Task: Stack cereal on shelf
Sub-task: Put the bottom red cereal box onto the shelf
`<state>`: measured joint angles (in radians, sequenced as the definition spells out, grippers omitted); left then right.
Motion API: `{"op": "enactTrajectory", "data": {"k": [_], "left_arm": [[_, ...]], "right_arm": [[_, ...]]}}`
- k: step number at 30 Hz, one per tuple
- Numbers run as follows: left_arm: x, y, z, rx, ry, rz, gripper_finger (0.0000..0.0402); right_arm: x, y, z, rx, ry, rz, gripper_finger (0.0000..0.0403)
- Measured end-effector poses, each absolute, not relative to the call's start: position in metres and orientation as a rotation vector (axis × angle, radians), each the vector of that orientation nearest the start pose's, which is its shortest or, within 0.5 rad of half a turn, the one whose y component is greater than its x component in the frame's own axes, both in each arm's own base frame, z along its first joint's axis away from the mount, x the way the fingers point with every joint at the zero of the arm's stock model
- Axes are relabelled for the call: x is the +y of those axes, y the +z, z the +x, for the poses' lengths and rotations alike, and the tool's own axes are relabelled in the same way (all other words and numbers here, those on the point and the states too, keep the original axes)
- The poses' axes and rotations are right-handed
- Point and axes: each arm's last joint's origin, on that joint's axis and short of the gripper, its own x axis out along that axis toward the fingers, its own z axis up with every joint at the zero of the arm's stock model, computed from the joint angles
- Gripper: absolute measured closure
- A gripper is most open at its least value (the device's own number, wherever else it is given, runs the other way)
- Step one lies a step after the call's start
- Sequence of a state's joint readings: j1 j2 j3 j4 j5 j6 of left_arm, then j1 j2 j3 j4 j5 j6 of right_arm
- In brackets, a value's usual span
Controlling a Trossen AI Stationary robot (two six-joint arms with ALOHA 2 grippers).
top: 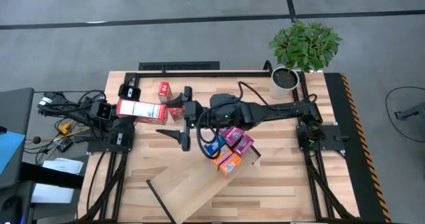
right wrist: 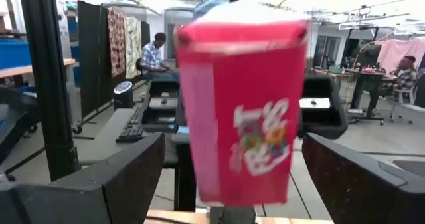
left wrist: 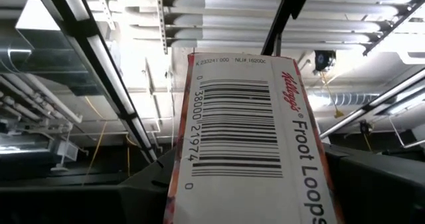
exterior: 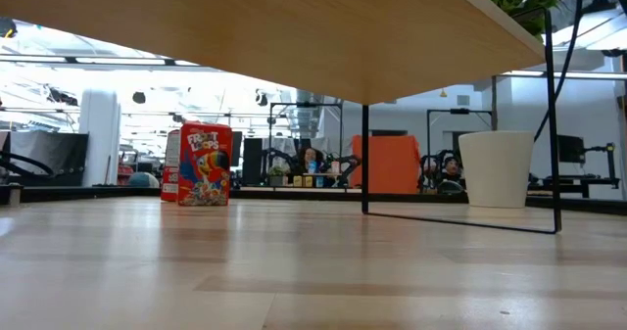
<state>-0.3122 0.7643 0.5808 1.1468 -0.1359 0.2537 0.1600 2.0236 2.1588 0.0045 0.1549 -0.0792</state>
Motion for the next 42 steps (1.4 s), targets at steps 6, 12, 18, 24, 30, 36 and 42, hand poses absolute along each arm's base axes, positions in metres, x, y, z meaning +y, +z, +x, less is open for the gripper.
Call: {"op": "enactTrajectory", "data": {"k": [6, 12, 18, 24, 30, 36, 42], "left_arm": [[-0.0386, 0.3788, 0.1322, -0.938, -0.046, 0.019, 0.0235], [-0.0386, 0.3787, 0.1325, -0.936, -0.047, 0.019, 0.0235], [-0.0387, 0.3786, 0.1326, -0.933, -0.058, -0.003, 0.0235], [-0.0386, 0.3785, 0.1326, -0.933, -0.058, -0.005, 0.0235], [-0.0389, 0.3779, 0.1334, -0.921, -0.059, -0.003, 0.0235], [-0.0389, 0.3778, 0.1336, -0.919, -0.059, -0.003, 0.0235], [-0.0383, 0.3769, 0.1346, -0.898, -0.054, -0.064, 0.0235]], "right_arm": [[0.0697, 0.4487, 0.4598, -0.154, -0.002, -0.06, 0.0047], [0.0693, 0.4486, 0.4599, -0.154, -0.003, -0.062, 0.0099], [0.0693, 0.4485, 0.4599, -0.152, -0.004, -0.062, 0.0132], [0.0693, 0.4483, 0.46, -0.15, -0.005, -0.055, 0.0145], [0.0693, 0.4482, 0.46, -0.149, -0.005, -0.055, 0.018], [0.0692, 0.4481, 0.46, -0.148, -0.005, -0.055, 0.0231], [0.0692, 0.4477, 0.46, -0.144, -0.006, -0.052, 0.0257]]}}
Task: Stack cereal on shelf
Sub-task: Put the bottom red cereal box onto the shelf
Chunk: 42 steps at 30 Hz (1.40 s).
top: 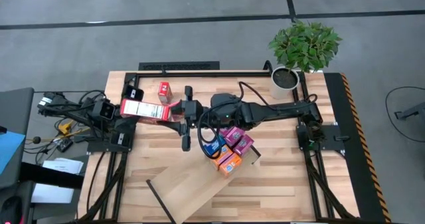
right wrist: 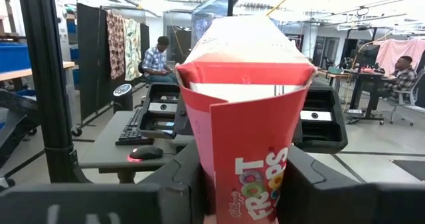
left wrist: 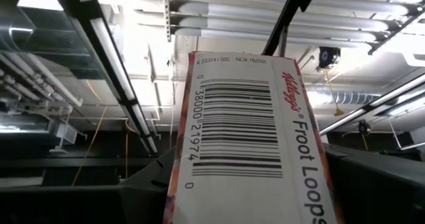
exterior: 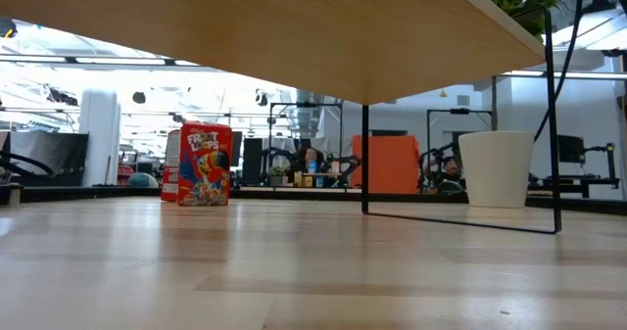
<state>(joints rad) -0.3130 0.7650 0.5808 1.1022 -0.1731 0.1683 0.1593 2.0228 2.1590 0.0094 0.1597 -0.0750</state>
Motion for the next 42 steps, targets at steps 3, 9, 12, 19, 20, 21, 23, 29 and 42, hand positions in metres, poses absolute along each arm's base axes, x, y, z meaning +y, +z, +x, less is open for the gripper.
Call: {"op": "enactTrajectory", "data": {"k": [3, 9, 12, 19, 20, 21, 23, 29, 42], "left_arm": [[-0.039, 0.373, 0.137, -0.825, -0.069, -0.093, 0.0227], [-0.041, 0.359, 0.136, -0.568, -0.14, -0.176, 0.0179], [-0.041, 0.349, 0.133, -0.425, -0.164, -0.23, 0.0154], [-0.04, 0.329, 0.122, -0.159, -0.275, -0.385, 0.0128], [-0.04, 0.326, 0.12, -0.121, -0.287, -0.401, 0.0127], [-0.04, 0.324, 0.118, -0.089, -0.298, -0.415, 0.0127], [-0.039, 0.321, 0.113, -0.049, -0.305, -0.447, 0.0127], [-0.034, 0.319, 0.101, -0.037, -0.29, -0.464, 0.0127], [-0.025, 0.365, 0.09, -0.109, -0.13, -0.269, 0.0127]], "right_arm": [[0.069, 0.447, 0.46, -0.138, -0.006, -0.053, 0.0257], [0.069, 0.444, 0.456, -0.044, -0.003, -0.069, 0.0249], [0.068, 0.444, 0.449, 0.025, -0.008, -0.08, 0.0253], [0.061, 0.457, 0.432, 0.068, -0.032, -0.094, 0.0259], [0.06, 0.457, 0.429, 0.096, -0.031, -0.094, 0.0257], [0.059, 0.456, 0.423, 0.14, -0.028, -0.095, 0.0255], [0.057, 0.458, 0.415, 0.192, -0.03, -0.08, 0.0252], [0.053, 0.459, 0.386, 0.374, -0.026, -0.058, 0.0257], [0.049, 0.457, 0.379, 0.444, 0.017, -0.058, 0.0258]]}}
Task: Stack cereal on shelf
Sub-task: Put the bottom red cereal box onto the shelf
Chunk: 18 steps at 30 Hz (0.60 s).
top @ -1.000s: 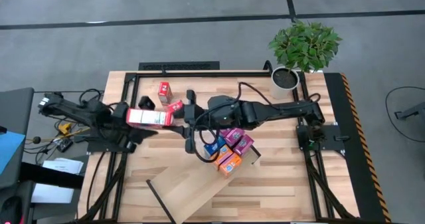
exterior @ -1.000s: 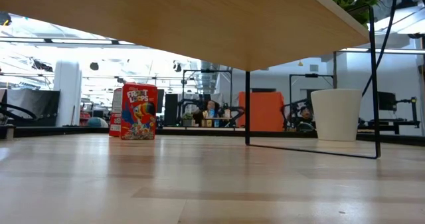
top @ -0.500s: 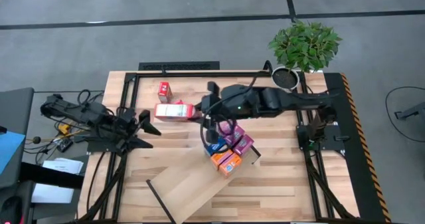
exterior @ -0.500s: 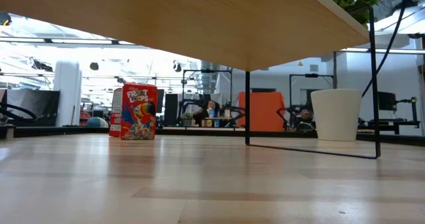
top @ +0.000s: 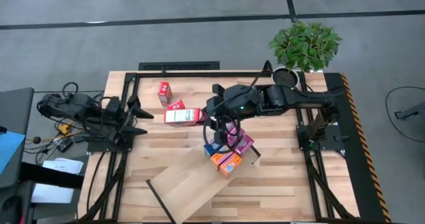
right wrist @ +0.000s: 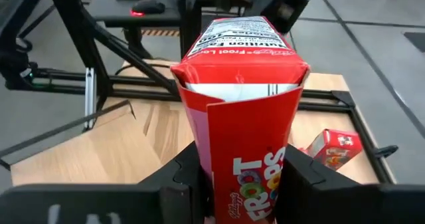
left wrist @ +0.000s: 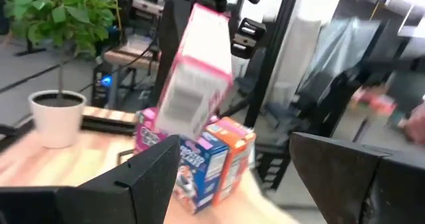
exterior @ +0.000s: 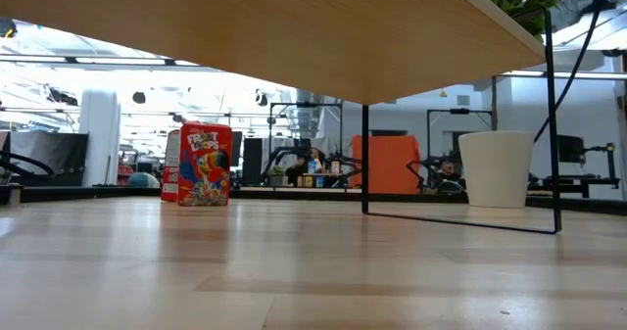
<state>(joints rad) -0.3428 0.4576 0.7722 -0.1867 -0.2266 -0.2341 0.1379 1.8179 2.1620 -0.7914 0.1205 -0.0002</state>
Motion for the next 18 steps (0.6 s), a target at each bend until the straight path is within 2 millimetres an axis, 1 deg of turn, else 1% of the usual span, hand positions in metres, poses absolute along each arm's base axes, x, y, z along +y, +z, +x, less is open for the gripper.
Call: {"op": "enactTrajectory", "data": {"k": [4, 7, 9, 11, 13, 14, 17, 18], "left_arm": [[-0.026, 0.387, 0.094, 0.015, -0.08, -0.183, 0.0127], [-0.027, 0.4, 0.1, 0.104, -0.061, -0.133, 0.0127], [-0.029, 0.408, 0.105, 0.131, -0.058, -0.091, 0.0127], [-0.03, 0.416, 0.109, 0.145, -0.056, -0.053, 0.0127], [-0.03, 0.423, 0.113, 0.157, -0.045, -0.026, 0.0127], [-0.03, 0.427, 0.115, 0.161, -0.039, -0.019, 0.0127], [-0.028, 0.433, 0.12, 0.195, -0.012, -0.006, 0.0127], [-0.027, 0.434, 0.121, 0.205, -0.003, -0.004, 0.0127]], "right_arm": [[0.042, 0.453, 0.382, 0.463, 0.041, -0.044, 0.0263], [0.037, 0.447, 0.389, 0.478, 0.03, -0.04, 0.0265], [0.033, 0.442, 0.392, 0.522, 0.042, -0.035, 0.0264], [0.032, 0.445, 0.398, 0.493, 0.061, -0.024, 0.0262], [0.029, 0.443, 0.397, 0.548, 0.06, -0.025, 0.026], [0.03, 0.442, 0.401, 0.555, 0.06, -0.027, 0.0259], [0.03, 0.434, 0.408, 0.616, 0.065, -0.045, 0.0258], [0.031, 0.434, 0.412, 0.605, 0.068, -0.055, 0.0258]]}}
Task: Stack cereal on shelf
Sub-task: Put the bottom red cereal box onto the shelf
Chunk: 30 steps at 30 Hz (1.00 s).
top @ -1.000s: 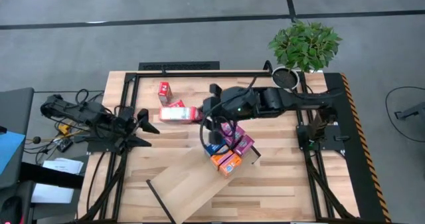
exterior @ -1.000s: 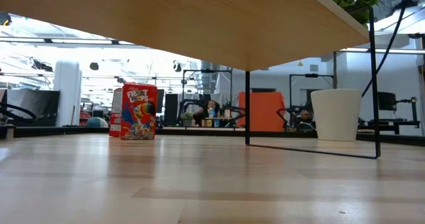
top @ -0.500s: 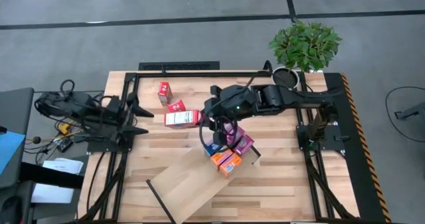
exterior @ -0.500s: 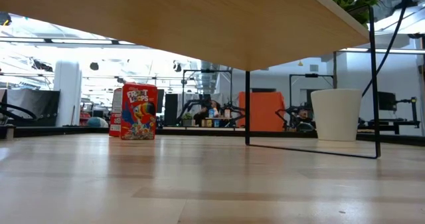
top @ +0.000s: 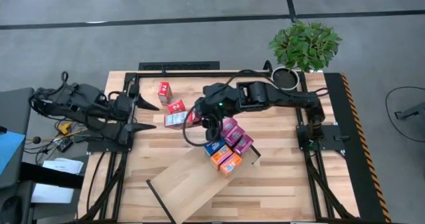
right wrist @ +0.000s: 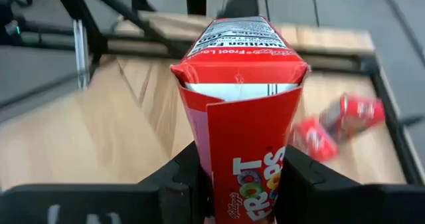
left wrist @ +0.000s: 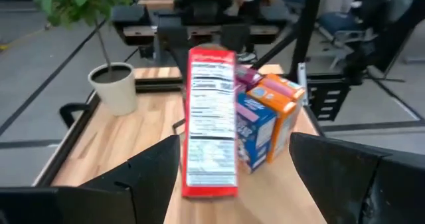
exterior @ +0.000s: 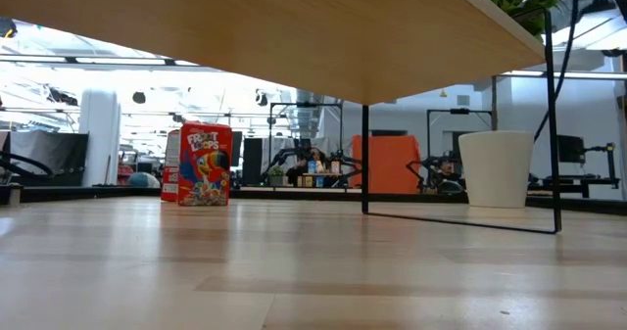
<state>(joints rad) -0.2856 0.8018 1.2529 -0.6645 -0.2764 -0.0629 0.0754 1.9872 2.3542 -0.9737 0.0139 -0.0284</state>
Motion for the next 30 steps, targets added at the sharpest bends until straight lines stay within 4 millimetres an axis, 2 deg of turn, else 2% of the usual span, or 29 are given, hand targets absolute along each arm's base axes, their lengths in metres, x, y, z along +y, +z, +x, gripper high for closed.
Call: {"op": "enactTrajectory", "data": {"k": [8, 17, 25, 30], "left_arm": [[-0.029, 0.425, 0.15, 0.303, -0.014, 0.052, 0.0127], [-0.031, 0.409, 0.184, 0.409, 0.033, 0.032, 0.0127], [-0.029, 0.398, 0.204, 0.471, 0.077, 0.043, 0.0127], [-0.029, 0.395, 0.208, 0.486, 0.079, 0.055, 0.0129]], "right_arm": [[0.032, 0.419, 0.422, 0.65, 0.07, -0.06, 0.0258], [0.031, 0.42, 0.422, 0.643, 0.083, -0.121, 0.025], [0.029, 0.42, 0.422, 0.647, 0.115, -0.152, 0.0258], [0.029, 0.417, 0.419, 0.681, 0.121, -0.158, 0.0249]]}}
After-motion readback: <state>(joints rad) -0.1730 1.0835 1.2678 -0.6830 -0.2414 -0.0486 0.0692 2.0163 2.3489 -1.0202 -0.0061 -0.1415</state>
